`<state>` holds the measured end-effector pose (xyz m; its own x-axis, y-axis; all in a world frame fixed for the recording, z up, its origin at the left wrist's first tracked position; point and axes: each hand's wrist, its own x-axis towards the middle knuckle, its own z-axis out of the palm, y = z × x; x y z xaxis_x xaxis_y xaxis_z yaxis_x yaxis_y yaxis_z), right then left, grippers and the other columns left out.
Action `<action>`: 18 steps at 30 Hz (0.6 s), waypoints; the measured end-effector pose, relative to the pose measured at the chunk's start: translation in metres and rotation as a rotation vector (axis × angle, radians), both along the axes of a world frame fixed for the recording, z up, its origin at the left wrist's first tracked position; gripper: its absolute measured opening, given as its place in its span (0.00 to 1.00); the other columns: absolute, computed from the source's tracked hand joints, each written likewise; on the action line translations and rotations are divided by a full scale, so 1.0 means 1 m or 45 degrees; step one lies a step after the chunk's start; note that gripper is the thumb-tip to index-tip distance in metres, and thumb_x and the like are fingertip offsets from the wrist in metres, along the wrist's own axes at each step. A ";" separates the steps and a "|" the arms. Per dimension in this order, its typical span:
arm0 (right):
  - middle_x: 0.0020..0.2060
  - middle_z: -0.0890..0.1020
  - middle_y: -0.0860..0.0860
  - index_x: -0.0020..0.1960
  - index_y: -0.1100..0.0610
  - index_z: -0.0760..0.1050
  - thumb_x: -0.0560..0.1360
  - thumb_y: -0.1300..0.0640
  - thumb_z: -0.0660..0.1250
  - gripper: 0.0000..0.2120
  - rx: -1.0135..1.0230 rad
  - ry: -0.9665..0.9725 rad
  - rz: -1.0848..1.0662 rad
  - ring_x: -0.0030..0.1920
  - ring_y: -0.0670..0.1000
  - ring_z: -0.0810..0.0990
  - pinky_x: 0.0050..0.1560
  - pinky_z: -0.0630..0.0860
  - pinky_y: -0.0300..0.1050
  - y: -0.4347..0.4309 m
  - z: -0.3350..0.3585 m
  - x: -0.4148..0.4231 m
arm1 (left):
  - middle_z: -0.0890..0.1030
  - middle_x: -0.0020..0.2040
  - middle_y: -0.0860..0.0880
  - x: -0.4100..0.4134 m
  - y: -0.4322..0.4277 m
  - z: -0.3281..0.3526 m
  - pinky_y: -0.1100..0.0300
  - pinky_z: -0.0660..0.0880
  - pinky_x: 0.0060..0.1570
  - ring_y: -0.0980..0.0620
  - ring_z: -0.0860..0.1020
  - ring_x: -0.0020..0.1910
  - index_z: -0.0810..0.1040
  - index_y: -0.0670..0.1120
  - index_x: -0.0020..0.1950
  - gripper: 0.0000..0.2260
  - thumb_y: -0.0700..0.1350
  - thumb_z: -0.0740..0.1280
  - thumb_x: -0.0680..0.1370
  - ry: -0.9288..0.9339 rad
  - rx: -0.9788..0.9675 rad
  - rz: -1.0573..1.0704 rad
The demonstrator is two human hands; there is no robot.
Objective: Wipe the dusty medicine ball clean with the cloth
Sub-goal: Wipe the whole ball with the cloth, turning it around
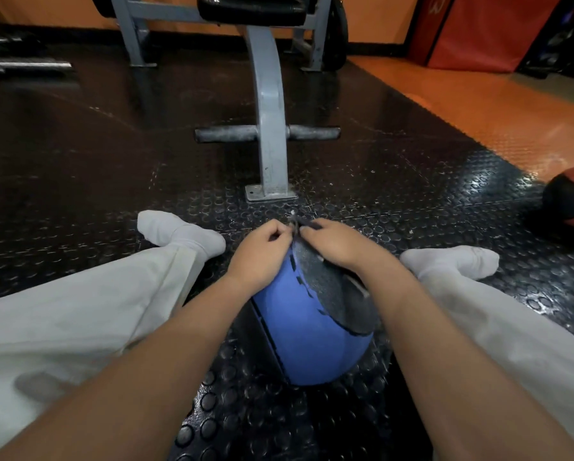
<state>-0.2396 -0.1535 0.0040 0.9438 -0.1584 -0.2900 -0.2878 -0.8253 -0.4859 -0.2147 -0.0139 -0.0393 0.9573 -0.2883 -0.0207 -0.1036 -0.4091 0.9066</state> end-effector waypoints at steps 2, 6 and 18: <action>0.59 0.78 0.56 0.57 0.55 0.76 0.81 0.48 0.54 0.16 0.005 0.064 0.047 0.50 0.52 0.74 0.47 0.70 0.44 -0.001 0.003 0.018 | 0.82 0.50 0.56 -0.007 -0.002 -0.003 0.55 0.72 0.53 0.56 0.78 0.50 0.77 0.56 0.42 0.08 0.51 0.63 0.81 -0.032 -0.017 0.087; 0.61 0.76 0.57 0.62 0.53 0.73 0.80 0.49 0.54 0.16 -0.054 -0.006 0.030 0.58 0.58 0.74 0.57 0.68 0.49 0.010 0.001 0.021 | 0.80 0.42 0.51 -0.003 -0.003 0.002 0.53 0.71 0.48 0.51 0.76 0.44 0.74 0.49 0.38 0.11 0.48 0.63 0.80 0.001 -0.009 0.234; 0.68 0.71 0.56 0.69 0.45 0.66 0.77 0.48 0.52 0.21 -0.156 0.008 0.047 0.66 0.60 0.68 0.64 0.67 0.55 0.018 0.002 0.010 | 0.79 0.42 0.50 -0.013 -0.001 0.001 0.51 0.70 0.46 0.51 0.75 0.42 0.74 0.47 0.41 0.10 0.47 0.59 0.80 -0.007 0.000 0.256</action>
<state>-0.2292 -0.1354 0.0060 0.9480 -0.1579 -0.2763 -0.2584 -0.8885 -0.3792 -0.2276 -0.0152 -0.0386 0.9957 -0.0915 -0.0153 -0.0248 -0.4221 0.9062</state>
